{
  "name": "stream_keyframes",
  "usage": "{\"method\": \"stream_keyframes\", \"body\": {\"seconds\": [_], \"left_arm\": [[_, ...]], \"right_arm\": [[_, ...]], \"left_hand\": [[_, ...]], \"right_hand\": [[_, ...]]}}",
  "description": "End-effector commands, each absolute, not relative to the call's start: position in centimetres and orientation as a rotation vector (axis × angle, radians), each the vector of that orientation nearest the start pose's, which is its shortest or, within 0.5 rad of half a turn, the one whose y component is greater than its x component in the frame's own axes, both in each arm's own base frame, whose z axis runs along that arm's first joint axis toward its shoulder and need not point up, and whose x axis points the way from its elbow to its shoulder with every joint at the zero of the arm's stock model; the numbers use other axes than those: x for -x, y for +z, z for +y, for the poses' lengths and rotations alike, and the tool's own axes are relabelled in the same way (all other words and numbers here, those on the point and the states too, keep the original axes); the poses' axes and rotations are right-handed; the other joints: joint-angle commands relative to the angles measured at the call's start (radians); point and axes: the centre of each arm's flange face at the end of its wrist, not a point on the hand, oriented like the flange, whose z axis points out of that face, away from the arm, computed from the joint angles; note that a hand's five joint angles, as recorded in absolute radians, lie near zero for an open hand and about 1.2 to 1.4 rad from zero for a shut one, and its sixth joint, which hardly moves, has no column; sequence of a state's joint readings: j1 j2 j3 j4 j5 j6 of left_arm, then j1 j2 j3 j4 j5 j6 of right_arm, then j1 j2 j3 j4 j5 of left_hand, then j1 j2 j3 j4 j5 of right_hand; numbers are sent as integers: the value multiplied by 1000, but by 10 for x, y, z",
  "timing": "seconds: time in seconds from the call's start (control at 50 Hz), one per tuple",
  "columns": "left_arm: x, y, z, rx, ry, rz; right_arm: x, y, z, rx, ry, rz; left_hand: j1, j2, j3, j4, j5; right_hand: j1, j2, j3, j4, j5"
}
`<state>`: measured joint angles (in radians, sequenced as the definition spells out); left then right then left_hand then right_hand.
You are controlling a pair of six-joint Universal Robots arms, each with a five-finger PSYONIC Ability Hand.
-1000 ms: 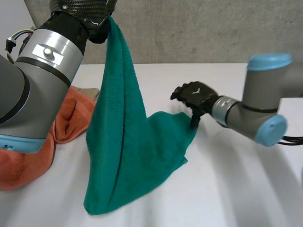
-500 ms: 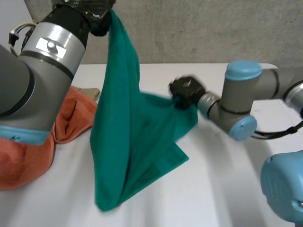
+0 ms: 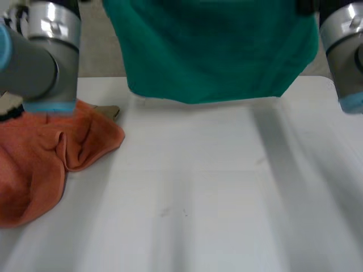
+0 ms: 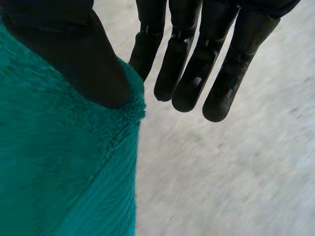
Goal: Fold the laundry.
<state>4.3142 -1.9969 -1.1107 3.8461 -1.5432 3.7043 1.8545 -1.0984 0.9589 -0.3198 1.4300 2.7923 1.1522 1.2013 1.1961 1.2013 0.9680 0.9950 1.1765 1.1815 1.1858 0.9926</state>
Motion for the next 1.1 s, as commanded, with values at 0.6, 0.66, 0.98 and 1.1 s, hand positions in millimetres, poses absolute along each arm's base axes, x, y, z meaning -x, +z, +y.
{"method": "stream_keyframes", "body": {"seconds": [0.6,0.66,0.98,1.1], "left_arm": [[273,191,-245,-1180,-2154,1811],[269,199,-248,-1125,-2176,1876],[241,196,-280,-772,-2044,2401],[243,178,-284,-796,-1907,2502]], "right_arm": [[-216,147,-278,1277,-1608,2359],[-216,147,-277,1277,-1608,2359],[-216,145,-277,1276,-1608,2361],[-215,145,-278,1274,-1615,2360]], "left_hand": [[-742,-791,-786,-791,-732],[-754,-803,-798,-803,-744],[-698,-747,-742,-747,-689],[-592,-642,-636,-642,-583]], "right_hand": [[401,220,215,211,229],[401,220,215,211,229],[401,220,215,211,229],[401,220,215,211,229]]}}
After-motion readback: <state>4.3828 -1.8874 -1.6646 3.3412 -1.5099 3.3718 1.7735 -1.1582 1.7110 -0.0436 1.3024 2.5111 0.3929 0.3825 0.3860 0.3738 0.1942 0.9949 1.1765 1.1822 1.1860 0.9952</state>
